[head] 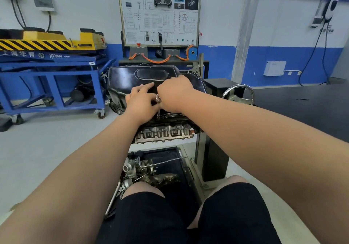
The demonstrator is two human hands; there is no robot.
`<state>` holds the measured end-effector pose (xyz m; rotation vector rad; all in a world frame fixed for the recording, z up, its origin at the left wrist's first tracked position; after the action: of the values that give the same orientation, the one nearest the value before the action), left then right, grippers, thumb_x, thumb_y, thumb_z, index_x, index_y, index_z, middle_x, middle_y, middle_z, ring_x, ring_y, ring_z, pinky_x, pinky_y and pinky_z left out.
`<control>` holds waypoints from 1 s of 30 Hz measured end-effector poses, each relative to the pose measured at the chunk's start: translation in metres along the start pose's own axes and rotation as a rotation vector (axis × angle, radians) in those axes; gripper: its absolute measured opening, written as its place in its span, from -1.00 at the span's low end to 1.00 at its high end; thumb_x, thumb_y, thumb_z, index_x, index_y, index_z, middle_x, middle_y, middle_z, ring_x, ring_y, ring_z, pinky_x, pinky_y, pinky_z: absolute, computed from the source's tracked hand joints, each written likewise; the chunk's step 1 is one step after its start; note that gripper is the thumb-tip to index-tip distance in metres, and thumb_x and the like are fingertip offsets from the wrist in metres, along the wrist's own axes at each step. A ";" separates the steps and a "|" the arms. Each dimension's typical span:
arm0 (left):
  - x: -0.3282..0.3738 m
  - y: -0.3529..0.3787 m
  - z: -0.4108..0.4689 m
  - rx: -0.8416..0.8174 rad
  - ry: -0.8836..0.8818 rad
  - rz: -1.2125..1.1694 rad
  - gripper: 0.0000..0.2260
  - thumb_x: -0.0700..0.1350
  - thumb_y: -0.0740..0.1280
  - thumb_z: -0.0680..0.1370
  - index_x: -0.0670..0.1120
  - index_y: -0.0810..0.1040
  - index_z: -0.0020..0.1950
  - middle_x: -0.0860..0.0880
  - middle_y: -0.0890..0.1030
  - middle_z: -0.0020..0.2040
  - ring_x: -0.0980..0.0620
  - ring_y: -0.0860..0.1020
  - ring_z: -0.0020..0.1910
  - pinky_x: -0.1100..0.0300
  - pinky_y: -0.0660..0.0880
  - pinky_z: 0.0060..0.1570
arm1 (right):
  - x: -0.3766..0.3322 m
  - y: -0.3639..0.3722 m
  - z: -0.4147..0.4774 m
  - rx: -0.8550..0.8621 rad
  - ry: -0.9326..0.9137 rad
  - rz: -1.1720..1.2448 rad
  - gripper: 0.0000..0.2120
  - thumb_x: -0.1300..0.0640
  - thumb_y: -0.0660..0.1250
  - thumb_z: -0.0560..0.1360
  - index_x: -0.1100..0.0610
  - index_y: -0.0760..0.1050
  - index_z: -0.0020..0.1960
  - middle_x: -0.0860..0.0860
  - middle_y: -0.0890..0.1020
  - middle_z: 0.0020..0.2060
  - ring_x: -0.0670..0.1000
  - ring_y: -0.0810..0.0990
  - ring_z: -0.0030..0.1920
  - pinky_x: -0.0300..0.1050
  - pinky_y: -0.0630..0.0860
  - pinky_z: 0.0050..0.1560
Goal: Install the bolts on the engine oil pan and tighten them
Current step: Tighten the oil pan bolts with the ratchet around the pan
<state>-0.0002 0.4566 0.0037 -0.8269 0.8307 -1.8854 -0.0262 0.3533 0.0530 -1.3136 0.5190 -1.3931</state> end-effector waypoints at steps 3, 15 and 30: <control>0.002 -0.009 0.003 0.041 -0.021 -0.043 -0.86 0.22 0.37 0.43 0.18 0.58 -0.16 0.11 0.34 0.45 -0.09 0.20 0.35 -0.02 0.14 0.18 | 0.008 -0.005 -0.006 0.040 0.030 0.053 -0.76 -0.11 0.22 0.48 0.01 0.35 -0.25 -0.03 0.43 -0.34 0.01 0.41 -0.33 -0.05 0.37 -0.31; 0.005 -0.001 0.007 0.104 0.018 -0.036 -0.85 0.17 0.40 0.44 0.11 0.64 -0.16 0.13 0.37 0.39 -0.04 0.18 0.32 0.08 0.04 0.15 | 0.008 -0.012 -0.012 0.003 -0.044 0.010 -0.64 -0.16 0.21 0.53 0.06 0.27 -0.29 -0.04 0.34 -0.37 -0.02 0.33 -0.40 -0.08 0.32 -0.39; -0.016 0.025 -0.062 0.443 -0.272 -0.336 -0.87 -0.13 0.33 0.51 -0.01 0.62 0.02 0.00 0.52 0.12 -0.07 0.40 0.17 0.11 0.24 0.16 | 0.012 -0.008 -0.015 0.021 -0.130 -0.085 -0.85 0.02 0.24 0.54 0.07 0.44 -0.15 -0.05 0.36 -0.38 0.01 0.40 -0.38 -0.10 0.27 -0.44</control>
<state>-0.0331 0.4747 -0.0541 -0.9488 0.0973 -2.0761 -0.0407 0.3396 0.0606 -1.4124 0.3631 -1.3677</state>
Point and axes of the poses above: each hand's wrist, its own z-axis towards the middle knuckle, its own y-axis out of the palm, x = y × z, the point moved 5 cm from there along z, towards the middle knuckle
